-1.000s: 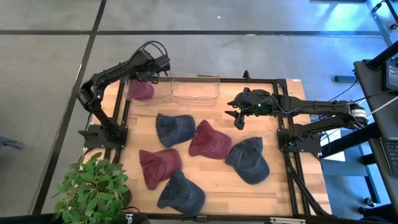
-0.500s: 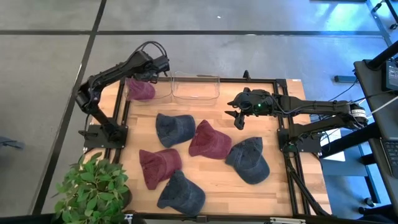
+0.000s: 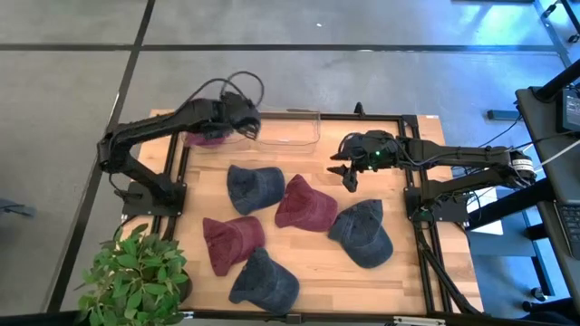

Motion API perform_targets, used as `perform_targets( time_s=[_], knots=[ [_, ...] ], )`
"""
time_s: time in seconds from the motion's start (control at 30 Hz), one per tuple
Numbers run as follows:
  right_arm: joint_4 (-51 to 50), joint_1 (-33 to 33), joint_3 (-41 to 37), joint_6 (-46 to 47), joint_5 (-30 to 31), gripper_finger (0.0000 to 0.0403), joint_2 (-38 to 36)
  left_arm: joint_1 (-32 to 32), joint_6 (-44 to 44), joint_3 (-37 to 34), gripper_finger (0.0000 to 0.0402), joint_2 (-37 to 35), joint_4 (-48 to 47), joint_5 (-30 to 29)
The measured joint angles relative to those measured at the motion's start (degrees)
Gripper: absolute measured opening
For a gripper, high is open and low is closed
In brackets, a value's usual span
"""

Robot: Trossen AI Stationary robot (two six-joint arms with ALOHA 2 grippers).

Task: Pick & Place hat
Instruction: Put the right middle blue cap into the right transparent bin

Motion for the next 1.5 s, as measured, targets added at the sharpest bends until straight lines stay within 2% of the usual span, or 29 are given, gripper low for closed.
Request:
perform_targets(
  time_s=[0.17,0.4,0.47,0.63,0.73,0.9,1.0,1.17,1.27,1.5],
  knots=[
    [-4.2,2.7,0.0,0.4,-3.4,0.0198,0.0,-8.2,3.0,0.0,0.018,0.3,8.9,7.1],
    [-12.6,7.1,0.0,3.3,-3.4,0.0198,0.0,-19.7,0.9,0.0,0.0177,4.8,14.1,5.2],
    [-14.3,8.3,0.0,3.1,-3.4,0.0198,0.0,-23.1,0.4,0.0,0.0177,6.7,15.4,2.7],
    [-23.3,10.9,4.2,0.7,-4.6,0.0198,0.0,-29.5,-0.3,0.0,0.0177,9.4,20.1,-0.1],
    [-29.6,12.1,7.2,0.1,-3.3,0.0198,0.0,-31.5,-0.4,-3.0,0.0176,9.7,28.7,0.4],
    [-34.1,13.1,7.4,0.1,-3.4,0.0198,0.4,-33.8,5.5,-13.7,0.0166,9.5,59.6,9.0],
    [-35.8,13.1,5.2,-0.2,-4.4,0.0198,2.2,-34.6,5.0,-20.2,0.0159,9.2,70.4,9.9],
    [-35.6,13.0,3.6,-2.8,-5.3,0.0198,9.0,-35.9,5.7,-28.8,0.0148,7.8,81.7,9.7],
    [-34.2,12.9,3.6,-6.4,-5.2,0.0198,14.2,-36.5,8.0,-31.6,0.0142,7.4,87.1,11.5],
    [-33.2,12.0,3.6,-17.1,-1.3,0.0198,25.3,-37.2,8.4,-32.2,0.0132,7.3,87.4,16.3]
  ],
)
